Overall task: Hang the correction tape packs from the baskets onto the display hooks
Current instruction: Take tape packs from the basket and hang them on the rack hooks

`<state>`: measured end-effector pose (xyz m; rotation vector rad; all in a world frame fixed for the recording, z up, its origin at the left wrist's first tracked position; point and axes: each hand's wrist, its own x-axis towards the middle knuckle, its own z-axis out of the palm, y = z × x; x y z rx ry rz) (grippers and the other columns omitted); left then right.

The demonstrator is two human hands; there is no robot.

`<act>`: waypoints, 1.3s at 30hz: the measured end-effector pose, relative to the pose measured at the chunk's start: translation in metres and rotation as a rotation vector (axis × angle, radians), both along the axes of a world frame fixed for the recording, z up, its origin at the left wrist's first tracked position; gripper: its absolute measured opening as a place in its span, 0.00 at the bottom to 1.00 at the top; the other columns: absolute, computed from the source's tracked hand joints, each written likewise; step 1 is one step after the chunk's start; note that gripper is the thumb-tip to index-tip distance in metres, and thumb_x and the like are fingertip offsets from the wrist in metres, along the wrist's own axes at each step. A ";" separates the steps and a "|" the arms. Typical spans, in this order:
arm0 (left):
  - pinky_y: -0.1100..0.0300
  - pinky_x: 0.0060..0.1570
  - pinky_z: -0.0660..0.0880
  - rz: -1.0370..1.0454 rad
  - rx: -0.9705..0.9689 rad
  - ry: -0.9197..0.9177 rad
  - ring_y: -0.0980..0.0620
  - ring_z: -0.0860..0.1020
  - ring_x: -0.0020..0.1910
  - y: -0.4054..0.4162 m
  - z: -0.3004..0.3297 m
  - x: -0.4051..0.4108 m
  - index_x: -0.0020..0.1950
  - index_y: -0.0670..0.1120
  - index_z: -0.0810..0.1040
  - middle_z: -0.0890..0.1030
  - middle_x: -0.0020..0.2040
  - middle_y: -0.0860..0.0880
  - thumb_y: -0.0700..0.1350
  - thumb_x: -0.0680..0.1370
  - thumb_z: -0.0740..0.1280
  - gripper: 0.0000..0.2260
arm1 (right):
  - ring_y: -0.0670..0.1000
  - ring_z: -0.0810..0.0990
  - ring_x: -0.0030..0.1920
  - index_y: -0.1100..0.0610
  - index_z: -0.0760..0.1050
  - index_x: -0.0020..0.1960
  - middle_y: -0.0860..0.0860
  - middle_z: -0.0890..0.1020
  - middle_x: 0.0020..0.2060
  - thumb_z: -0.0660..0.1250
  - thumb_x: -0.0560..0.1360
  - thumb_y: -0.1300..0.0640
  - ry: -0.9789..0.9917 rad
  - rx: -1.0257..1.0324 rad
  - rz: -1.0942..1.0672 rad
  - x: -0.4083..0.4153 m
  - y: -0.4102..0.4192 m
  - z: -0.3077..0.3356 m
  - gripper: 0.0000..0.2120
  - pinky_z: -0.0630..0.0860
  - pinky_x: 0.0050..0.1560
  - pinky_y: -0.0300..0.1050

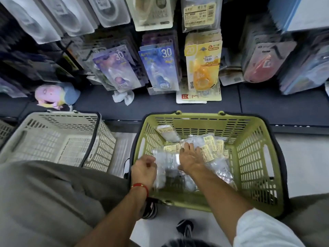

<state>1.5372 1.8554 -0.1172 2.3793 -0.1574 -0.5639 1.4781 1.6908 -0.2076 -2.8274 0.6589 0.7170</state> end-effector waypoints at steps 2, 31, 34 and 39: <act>0.57 0.57 0.79 0.010 0.041 -0.009 0.41 0.83 0.54 -0.001 0.004 0.000 0.56 0.40 0.85 0.86 0.50 0.43 0.32 0.79 0.67 0.10 | 0.57 0.70 0.68 0.59 0.67 0.75 0.56 0.71 0.69 0.76 0.74 0.41 -0.007 0.025 -0.006 -0.004 -0.002 0.002 0.38 0.66 0.68 0.56; 0.63 0.31 0.80 0.437 -0.585 0.212 0.52 0.86 0.39 0.042 0.070 0.049 0.62 0.45 0.77 0.86 0.52 0.45 0.29 0.80 0.66 0.15 | 0.62 0.65 0.79 0.60 0.51 0.83 0.60 0.62 0.80 0.71 0.79 0.39 -0.077 0.819 -0.542 0.033 0.074 -0.004 0.45 0.67 0.75 0.55; 0.60 0.33 0.81 0.470 -0.594 0.240 0.45 0.85 0.46 0.047 0.067 0.048 0.70 0.39 0.74 0.84 0.60 0.39 0.28 0.80 0.66 0.19 | 0.60 0.72 0.73 0.59 0.60 0.78 0.59 0.70 0.74 0.75 0.77 0.42 -0.144 0.782 -0.573 0.036 0.072 -0.013 0.40 0.72 0.67 0.51; 0.58 0.38 0.82 0.500 -0.651 0.237 0.44 0.85 0.50 0.034 0.069 0.044 0.69 0.42 0.75 0.84 0.61 0.39 0.29 0.80 0.67 0.19 | 0.58 0.77 0.69 0.58 0.64 0.78 0.56 0.77 0.71 0.78 0.75 0.50 -0.239 0.945 -0.811 0.014 0.043 -0.009 0.37 0.74 0.63 0.46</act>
